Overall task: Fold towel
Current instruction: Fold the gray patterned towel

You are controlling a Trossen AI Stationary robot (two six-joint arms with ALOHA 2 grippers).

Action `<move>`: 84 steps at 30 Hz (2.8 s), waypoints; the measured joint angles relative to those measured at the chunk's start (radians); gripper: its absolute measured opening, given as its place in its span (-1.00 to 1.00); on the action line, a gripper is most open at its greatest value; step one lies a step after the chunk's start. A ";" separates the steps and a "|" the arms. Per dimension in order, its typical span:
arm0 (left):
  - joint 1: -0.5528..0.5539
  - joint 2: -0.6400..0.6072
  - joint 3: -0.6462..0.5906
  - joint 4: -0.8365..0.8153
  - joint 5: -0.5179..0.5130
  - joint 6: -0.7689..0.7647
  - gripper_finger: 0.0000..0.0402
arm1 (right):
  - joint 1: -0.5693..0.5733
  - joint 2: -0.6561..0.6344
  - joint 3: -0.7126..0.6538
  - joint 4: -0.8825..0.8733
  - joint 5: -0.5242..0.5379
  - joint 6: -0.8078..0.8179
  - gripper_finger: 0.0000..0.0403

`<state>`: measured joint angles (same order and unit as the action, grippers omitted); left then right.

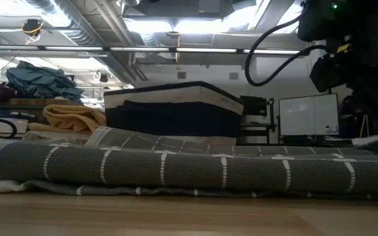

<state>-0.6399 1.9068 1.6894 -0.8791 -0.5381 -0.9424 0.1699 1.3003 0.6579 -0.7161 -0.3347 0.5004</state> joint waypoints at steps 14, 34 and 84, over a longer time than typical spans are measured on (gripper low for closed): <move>-0.001 0.000 0.000 0.000 0.000 0.000 -0.46 | 0.102 0.000 0.000 -0.125 -0.156 0.037 -0.98; -0.001 0.000 0.000 0.000 0.000 0.000 -0.46 | 0.622 0.000 0.000 0.131 0.037 0.515 -0.87; -0.117 -0.001 -0.355 0.243 0.080 -0.882 -0.46 | 0.645 0.000 0.001 0.450 0.527 0.741 -0.83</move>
<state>-0.7569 1.9057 1.3339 -0.6364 -0.4577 -1.8243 0.8149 1.3003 0.6586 -0.2660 0.1926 1.2418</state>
